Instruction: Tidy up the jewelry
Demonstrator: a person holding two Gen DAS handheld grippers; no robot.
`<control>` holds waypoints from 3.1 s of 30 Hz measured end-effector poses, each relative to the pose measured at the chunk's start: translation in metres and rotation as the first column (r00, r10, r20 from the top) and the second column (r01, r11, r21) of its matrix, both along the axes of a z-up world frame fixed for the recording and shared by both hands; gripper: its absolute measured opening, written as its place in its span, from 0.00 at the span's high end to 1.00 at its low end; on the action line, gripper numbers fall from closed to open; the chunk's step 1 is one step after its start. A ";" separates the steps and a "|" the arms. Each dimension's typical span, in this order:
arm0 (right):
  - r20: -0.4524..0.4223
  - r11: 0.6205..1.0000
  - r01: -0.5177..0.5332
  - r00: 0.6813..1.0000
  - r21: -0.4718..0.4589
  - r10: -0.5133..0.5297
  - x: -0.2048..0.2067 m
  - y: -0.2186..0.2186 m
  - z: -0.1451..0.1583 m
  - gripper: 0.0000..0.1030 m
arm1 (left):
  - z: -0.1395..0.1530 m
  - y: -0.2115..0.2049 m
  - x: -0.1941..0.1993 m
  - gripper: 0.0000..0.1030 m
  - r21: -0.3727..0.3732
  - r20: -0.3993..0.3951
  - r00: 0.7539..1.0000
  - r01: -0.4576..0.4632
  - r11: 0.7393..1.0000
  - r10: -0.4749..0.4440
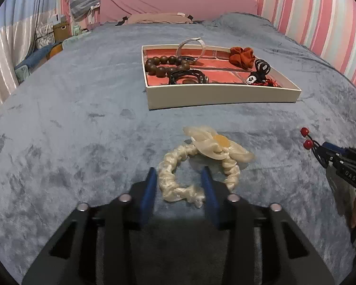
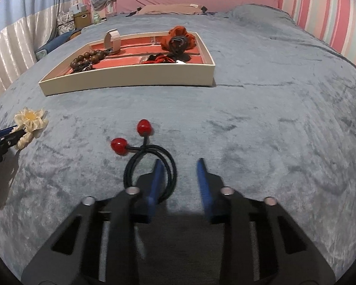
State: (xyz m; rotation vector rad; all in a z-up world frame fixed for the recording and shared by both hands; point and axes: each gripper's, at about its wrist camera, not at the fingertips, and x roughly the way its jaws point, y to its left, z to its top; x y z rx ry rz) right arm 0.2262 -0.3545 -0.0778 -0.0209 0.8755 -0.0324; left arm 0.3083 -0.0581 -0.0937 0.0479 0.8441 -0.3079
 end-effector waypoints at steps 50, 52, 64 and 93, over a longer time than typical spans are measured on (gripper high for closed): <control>0.290 0.997 -0.036 0.957 0.063 0.016 0.071 0.001 0.108 0.96 | 0.112 -0.036 0.060 0.90 -0.097 0.224 0.973 -0.035 0.995 0.056; 0.289 0.997 -0.038 0.957 0.063 0.018 0.086 0.002 0.109 0.96 | 0.110 -0.043 0.077 0.90 -0.090 0.210 0.976 -0.045 0.995 0.063; 0.133 0.997 -0.002 0.991 0.074 -0.008 0.155 0.004 0.043 0.96 | 0.040 -0.057 0.143 0.90 -0.010 0.070 0.990 -0.121 0.993 0.122; 0.299 0.998 0.022 0.954 -0.053 -0.005 -0.021 0.031 0.123 0.04 | 0.126 0.019 -0.036 0.04 -0.002 0.277 0.946 -0.173 0.985 0.166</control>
